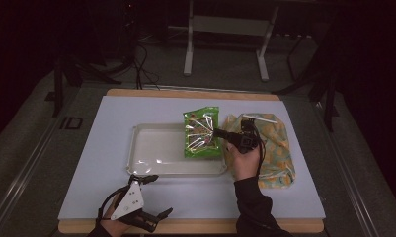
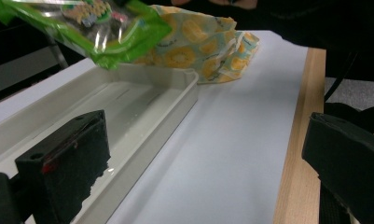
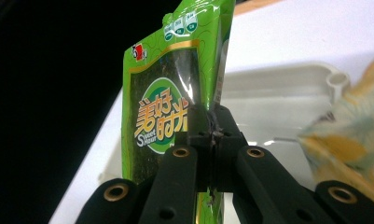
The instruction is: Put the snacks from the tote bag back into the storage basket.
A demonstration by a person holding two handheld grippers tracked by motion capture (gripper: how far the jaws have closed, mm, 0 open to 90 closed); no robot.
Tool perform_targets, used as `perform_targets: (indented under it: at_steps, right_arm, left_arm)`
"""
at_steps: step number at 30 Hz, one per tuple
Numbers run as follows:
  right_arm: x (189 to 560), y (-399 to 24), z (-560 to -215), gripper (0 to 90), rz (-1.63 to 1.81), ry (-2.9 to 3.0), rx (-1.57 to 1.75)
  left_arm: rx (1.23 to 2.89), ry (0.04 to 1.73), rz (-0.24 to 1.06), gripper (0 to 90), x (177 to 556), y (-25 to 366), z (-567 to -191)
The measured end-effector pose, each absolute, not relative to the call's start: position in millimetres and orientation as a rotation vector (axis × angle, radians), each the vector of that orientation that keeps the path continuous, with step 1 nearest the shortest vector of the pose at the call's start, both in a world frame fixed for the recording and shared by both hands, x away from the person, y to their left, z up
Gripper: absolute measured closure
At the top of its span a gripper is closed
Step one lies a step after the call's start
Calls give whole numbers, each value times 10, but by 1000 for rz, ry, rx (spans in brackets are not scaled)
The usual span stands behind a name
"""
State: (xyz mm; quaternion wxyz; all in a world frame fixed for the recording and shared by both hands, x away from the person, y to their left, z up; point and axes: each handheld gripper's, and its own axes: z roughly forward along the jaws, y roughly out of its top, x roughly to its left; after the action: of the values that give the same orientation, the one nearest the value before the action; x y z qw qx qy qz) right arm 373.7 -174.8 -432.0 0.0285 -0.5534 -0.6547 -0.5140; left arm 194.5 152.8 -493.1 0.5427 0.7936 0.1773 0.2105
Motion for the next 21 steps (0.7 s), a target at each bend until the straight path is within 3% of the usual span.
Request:
perform_targets:
  at_steps: [21]
  right_arm:
    - [3715,-1676,-4908,887,-1450,-2001,-1755]
  left_arm:
    - [1887,419,498,13,1947,1529,-4932]
